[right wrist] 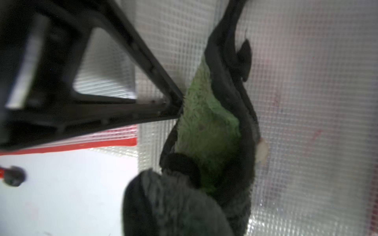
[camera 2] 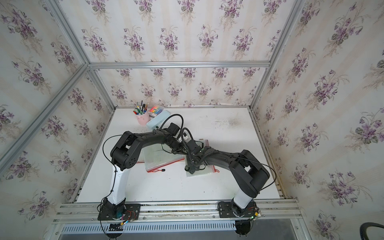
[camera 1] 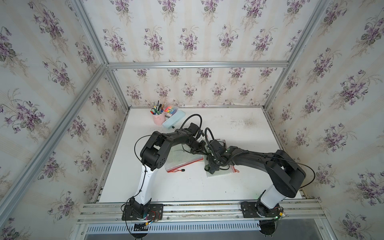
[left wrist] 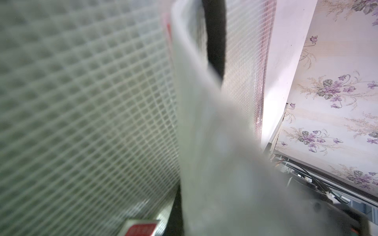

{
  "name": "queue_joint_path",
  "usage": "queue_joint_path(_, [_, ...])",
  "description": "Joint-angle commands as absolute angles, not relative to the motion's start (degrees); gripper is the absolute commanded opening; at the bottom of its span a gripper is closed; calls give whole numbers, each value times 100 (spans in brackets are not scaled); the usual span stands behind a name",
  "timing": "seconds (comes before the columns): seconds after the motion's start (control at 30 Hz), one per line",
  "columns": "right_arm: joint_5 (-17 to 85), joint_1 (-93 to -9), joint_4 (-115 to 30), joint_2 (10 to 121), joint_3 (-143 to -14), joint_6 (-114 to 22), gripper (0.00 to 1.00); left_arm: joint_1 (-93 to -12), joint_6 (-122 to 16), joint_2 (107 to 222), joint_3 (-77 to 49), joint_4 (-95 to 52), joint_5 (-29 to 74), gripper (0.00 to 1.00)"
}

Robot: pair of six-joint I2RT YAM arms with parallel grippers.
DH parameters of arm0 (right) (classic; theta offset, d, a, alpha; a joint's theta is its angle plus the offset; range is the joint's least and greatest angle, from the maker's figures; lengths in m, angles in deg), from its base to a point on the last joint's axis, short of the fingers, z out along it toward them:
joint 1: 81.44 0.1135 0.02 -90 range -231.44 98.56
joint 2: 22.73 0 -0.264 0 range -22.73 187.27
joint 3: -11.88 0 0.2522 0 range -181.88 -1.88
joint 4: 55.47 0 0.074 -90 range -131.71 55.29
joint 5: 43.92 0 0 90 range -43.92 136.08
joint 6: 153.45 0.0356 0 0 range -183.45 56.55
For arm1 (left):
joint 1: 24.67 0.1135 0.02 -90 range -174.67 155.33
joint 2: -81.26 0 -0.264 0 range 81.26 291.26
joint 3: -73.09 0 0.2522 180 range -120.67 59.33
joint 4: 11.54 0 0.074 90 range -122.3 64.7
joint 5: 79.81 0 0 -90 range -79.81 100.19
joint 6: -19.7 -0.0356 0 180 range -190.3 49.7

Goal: Wipe the document bag
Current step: Wipe the dirt from the document bag.

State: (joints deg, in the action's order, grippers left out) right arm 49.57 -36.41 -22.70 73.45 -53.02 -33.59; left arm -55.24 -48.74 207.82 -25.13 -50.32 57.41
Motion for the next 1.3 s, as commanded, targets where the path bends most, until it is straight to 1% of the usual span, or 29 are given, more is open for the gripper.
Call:
queue_joint_path(0.0, [5339, -3680, -1673, 7633, -5086, -2977, 7, -5511, -5008, 20806, -2547, -5147, 5786, 0])
queue_joint_path(0.1, [5727, -3941, -1311, 7609, -4744, -2542, 7, -5508, -5065, 20794, -2531, -5167, 5800, 0])
queue_joint_path(0.23, [6066, -4409, -1126, 6927, -4155, -2113, 9, -5485, -5179, 20757, -2502, -5174, 5838, 0])
queue_joint_path(0.3, [6109, -4661, -1121, 6688, -3981, -2126, 9, -5490, -5219, 20747, -2491, -5175, 5844, 0])
queue_joint_path(0.4, [6188, -4892, -1023, 6681, -4085, -2424, 9, -5488, -5266, 20771, -2513, -5197, 5862, 0])
queue_joint_path(0.47, [6116, -4853, -970, 6727, -4344, -2630, 9, -5489, -5295, 20784, -2522, -5202, 5858, 0])
queue_joint_path(0.53, [5968, -4516, -1158, 6677, -4700, -2794, 9, -5490, -5282, 20795, -2530, -5184, 5856, 0])
queue_joint_path(0.67, [5140, -4003, -1747, 6967, -5203, -2700, 9, -5489, -5226, 20821, -2576, -5140, 5859, 0])
queue_joint_path(0.7, [5086, -3962, -1795, 7105, -5233, -2681, 9, -5486, -5227, 20832, -2597, -5149, 5860, 0])
queue_joint_path(0.77, [5321, -4026, -1548, 7298, -5209, -2713, 9, -5488, -5213, 20826, -2601, -5149, 5862, 0])
queue_joint_path(0.87, [5795, -4632, -1045, 7096, -4879, -2931, 9, -5490, -5245, 20818, -2612, -5167, 5868, 0])
queue_joint_path(0.93, [5959, -5276, -989, 6507, -4574, -3113, 9, -5490, -5261, 20809, -2604, -5193, 5859, 0])
queue_joint_path(1.0, [6097, -5467, -955, 6081, -4478, -3245, 9, -5490, -5268, 20808, -2592, -5189, 5848, 0])
queue_joint_path(1.07, [5845, -5360, -972, 6018, -4541, -3300, 9, -5486, -5251, 20825, -2591, -5176, 5858, 0])
queue_joint_path(1.1, [5716, -5140, -1012, 6117, -4619, -3253, 8, -5483, -5239, 20840, -2606, -5183, 5869, 0])
queue_joint_path(1.13, [5516, -4703, -1087, 6260, -4752, -3198, 8, -5488, -5237, 20861, -2626, -5201, 5858, 0])
queue_joint_path(1.2, [5159, -4116, -1380, 6565, -5021, -3012, 8, -5488, -5218, 20865, -2652, -5189, 5863, 0])
queue_joint_path(1.27, [4804, -3823, -1772, 6814, -5237, -2848, 9, -5486, -5211, 20878, -2676, -5206, 5855, 0])
